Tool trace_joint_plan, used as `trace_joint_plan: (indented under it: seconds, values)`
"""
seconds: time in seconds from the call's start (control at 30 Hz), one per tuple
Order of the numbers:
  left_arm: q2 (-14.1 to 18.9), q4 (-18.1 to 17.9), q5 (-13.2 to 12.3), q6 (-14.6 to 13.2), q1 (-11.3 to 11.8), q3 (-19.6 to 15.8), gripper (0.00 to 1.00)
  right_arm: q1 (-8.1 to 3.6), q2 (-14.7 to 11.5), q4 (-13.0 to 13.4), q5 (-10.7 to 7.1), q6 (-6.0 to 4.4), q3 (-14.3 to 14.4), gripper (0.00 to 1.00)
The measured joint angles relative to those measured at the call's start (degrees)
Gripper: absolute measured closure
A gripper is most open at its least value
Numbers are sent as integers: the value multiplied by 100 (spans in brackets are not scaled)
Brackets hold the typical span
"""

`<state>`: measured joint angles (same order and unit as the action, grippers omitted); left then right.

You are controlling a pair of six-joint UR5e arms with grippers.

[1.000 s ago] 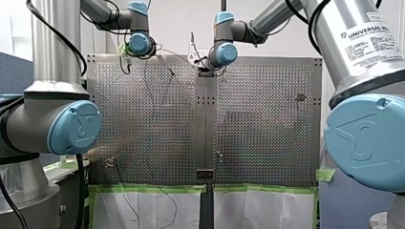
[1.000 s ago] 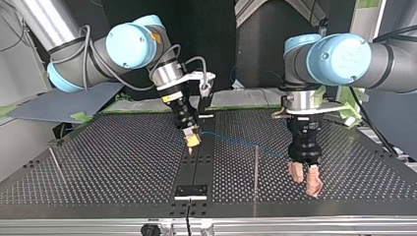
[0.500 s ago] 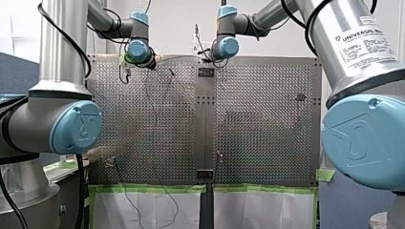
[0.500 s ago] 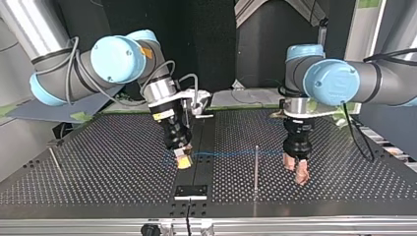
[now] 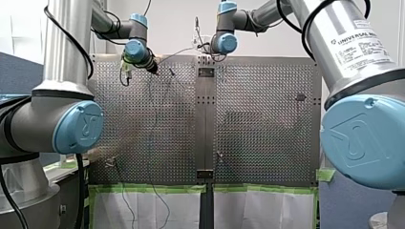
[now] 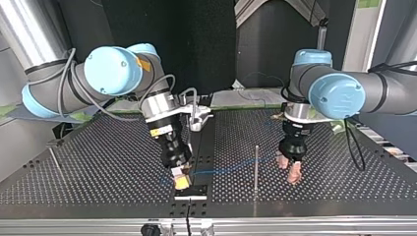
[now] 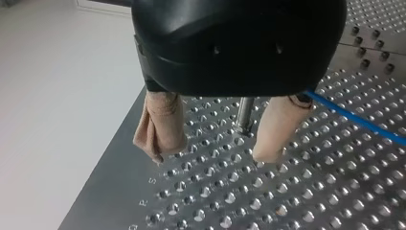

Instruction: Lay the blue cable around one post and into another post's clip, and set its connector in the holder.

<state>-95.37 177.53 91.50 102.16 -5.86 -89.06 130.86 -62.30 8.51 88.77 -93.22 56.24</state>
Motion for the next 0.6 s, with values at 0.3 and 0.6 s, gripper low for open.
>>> trace_joint_plan:
  seconds: [0.3, 0.6]
  values:
    - [-422, 67, -147, -55, -3, 309, 0, -34, 281, 47, 14, 18, -474, 100]
    - [-628, -181, -171, 180, 74, 401, 0, -145, 471, 109, 59, 21, -976, 100]
